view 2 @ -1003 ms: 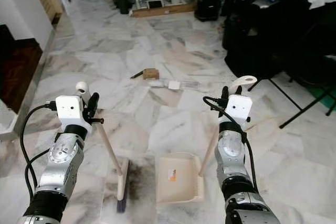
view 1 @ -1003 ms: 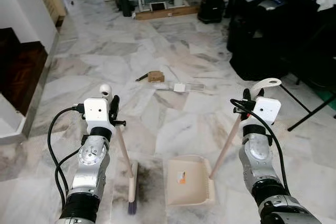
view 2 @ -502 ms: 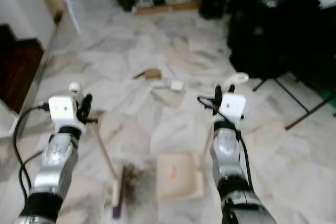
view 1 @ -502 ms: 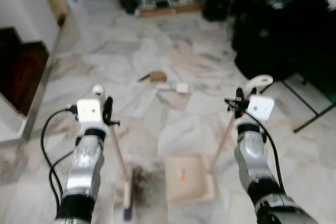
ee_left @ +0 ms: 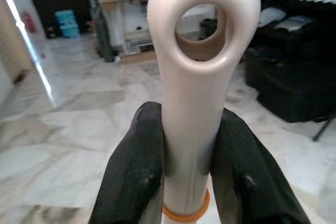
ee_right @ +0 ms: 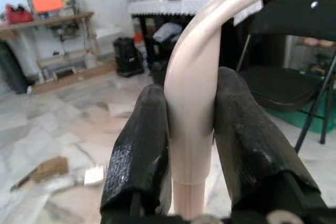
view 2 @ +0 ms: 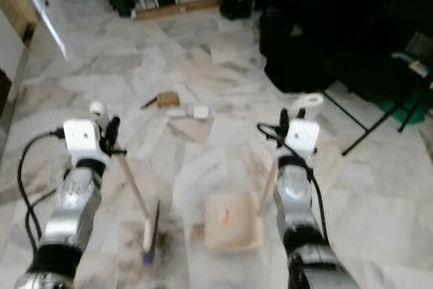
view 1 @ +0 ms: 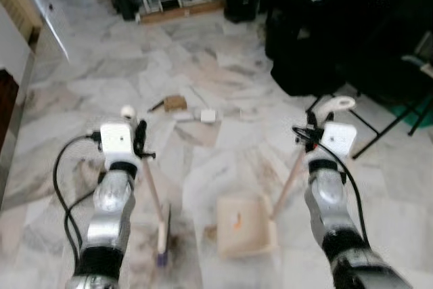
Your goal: Sweep floor
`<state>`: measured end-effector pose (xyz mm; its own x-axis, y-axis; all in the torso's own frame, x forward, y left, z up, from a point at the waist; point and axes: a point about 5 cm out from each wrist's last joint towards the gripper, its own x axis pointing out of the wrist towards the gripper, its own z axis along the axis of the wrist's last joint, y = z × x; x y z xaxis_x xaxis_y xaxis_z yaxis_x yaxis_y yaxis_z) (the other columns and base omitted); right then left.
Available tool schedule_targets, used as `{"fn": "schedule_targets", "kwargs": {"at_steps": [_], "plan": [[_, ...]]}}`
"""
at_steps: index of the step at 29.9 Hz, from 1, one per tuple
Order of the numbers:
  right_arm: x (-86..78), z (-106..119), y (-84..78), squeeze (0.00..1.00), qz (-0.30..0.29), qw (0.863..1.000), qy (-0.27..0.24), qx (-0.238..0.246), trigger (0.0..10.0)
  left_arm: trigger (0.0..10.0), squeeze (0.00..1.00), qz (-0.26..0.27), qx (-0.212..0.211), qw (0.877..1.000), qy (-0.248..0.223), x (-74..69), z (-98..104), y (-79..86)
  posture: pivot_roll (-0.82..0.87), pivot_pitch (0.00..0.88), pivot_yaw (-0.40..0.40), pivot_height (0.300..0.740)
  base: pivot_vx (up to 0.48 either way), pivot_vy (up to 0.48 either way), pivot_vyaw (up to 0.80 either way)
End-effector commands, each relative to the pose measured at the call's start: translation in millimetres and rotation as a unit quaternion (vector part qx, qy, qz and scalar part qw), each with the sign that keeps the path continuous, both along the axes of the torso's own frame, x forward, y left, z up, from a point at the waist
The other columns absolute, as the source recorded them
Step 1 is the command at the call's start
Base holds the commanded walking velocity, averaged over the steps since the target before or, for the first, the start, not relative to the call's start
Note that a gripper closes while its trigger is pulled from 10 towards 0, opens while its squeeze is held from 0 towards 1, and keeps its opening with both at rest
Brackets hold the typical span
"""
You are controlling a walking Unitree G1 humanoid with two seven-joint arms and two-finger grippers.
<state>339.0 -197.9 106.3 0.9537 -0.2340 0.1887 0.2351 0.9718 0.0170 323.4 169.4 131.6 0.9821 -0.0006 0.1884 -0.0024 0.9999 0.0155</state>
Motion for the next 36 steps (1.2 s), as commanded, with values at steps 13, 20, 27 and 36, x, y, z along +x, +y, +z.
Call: {"fn": "schedule_targets", "kwargs": {"at_steps": [13, 20, 27, 36], "plan": [[5.7, 21.9, 11.9, 0.0, 0.032, 0.998, -0.055, -0.012, 10.0, 10.0, 0.0, 0.007, 0.004, 1.0, -0.017, 1.9, 8.0, 5.2, 0.04, 0.055, 0.044, 0.74, 0.288, 0.0, 0.0], [1.4, 15.2, 10.0, 0.0, 0.037, 0.998, -0.043, -0.024, 10.0, 10.0, 0.0, 0.007, 0.0, 1.0, -0.005, 0.5, -1.5, 7.3, -0.01, 0.012, 0.048, 0.74, 0.287, 0.0, 0.0], [0.2, 15.5, 7.3, 0.0, 0.041, 0.997, -0.041, -0.044, 10.0, 10.0, 0.0, 0.005, 0.0, 1.0, 0.007, 2.7, -9.0, 5.7, -0.02, 0.0, 0.046, 0.74, 0.289, 0.0, 0.0], [-3.2, 8.1, 8.4, 0.0, 0.045, 0.998, -0.034, -0.039, 10.0, 10.0, 0.0, 0.014, 0.002, 1.0, 0.008, 1.1, -13.4, 14.3, 0.0, 0.0, 0.045, 0.74, 0.293, 0.0, 0.2]]}}
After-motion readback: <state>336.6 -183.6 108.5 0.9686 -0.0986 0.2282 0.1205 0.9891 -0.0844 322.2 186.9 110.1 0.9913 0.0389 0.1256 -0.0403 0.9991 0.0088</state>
